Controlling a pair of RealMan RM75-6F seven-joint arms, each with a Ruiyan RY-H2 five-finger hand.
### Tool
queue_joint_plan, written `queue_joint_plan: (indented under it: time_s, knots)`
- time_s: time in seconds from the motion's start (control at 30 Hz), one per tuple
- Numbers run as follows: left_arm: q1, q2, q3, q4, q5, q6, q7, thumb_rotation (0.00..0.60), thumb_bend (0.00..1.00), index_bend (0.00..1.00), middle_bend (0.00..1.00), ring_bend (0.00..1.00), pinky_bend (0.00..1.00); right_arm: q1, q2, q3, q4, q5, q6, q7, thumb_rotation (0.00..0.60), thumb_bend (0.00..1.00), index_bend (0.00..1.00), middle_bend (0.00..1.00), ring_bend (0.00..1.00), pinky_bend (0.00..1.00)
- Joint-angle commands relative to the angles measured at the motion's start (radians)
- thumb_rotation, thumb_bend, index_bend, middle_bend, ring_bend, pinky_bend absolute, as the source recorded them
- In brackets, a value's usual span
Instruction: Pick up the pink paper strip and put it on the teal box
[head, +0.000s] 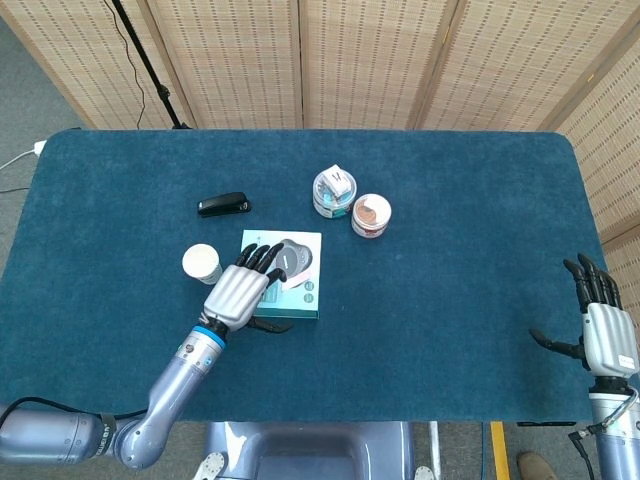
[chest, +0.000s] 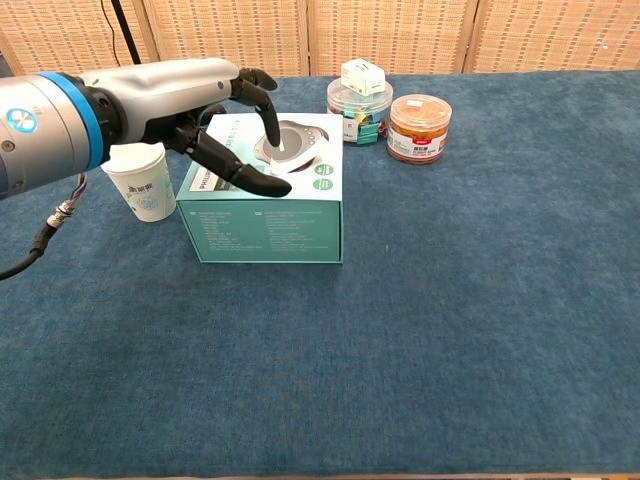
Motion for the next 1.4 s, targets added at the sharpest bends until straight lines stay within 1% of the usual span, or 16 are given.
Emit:
queue_joint_plan:
  time_s: [0.03, 0.5, 1.17, 1.4]
  knots:
    - [-0.004, -0.010, 0.004, 0.009, -0.009, 0.006, 0.004, 0.286, 0.00, 0.35, 0.00, 0.00, 0.00, 0.000, 0.002, 0.001, -0.001, 0.000, -0.003, 0.004, 0.600, 0.00, 0.08, 0.00, 0.00, 0.00]
    - [-0.024, -0.040, 0.014, 0.044, -0.029, 0.013, 0.002, 0.285, 0.00, 0.35, 0.00, 0.00, 0.00, -0.004, 0.006, 0.005, 0.002, -0.006, -0.007, 0.023, 0.600, 0.00, 0.07, 0.00, 0.00, 0.00]
    - [-0.022, -0.036, 0.036, 0.054, -0.025, 0.020, -0.004, 0.282, 0.00, 0.35, 0.00, 0.00, 0.00, -0.005, 0.007, 0.007, -0.002, -0.010, -0.013, 0.032, 0.600, 0.00, 0.07, 0.00, 0.00, 0.00]
    - [-0.025, -0.039, 0.045, 0.077, -0.020, 0.013, -0.001, 0.281, 0.00, 0.35, 0.00, 0.00, 0.00, -0.006, 0.005, 0.006, -0.003, -0.015, -0.009, 0.028, 0.600, 0.00, 0.07, 0.00, 0.00, 0.00]
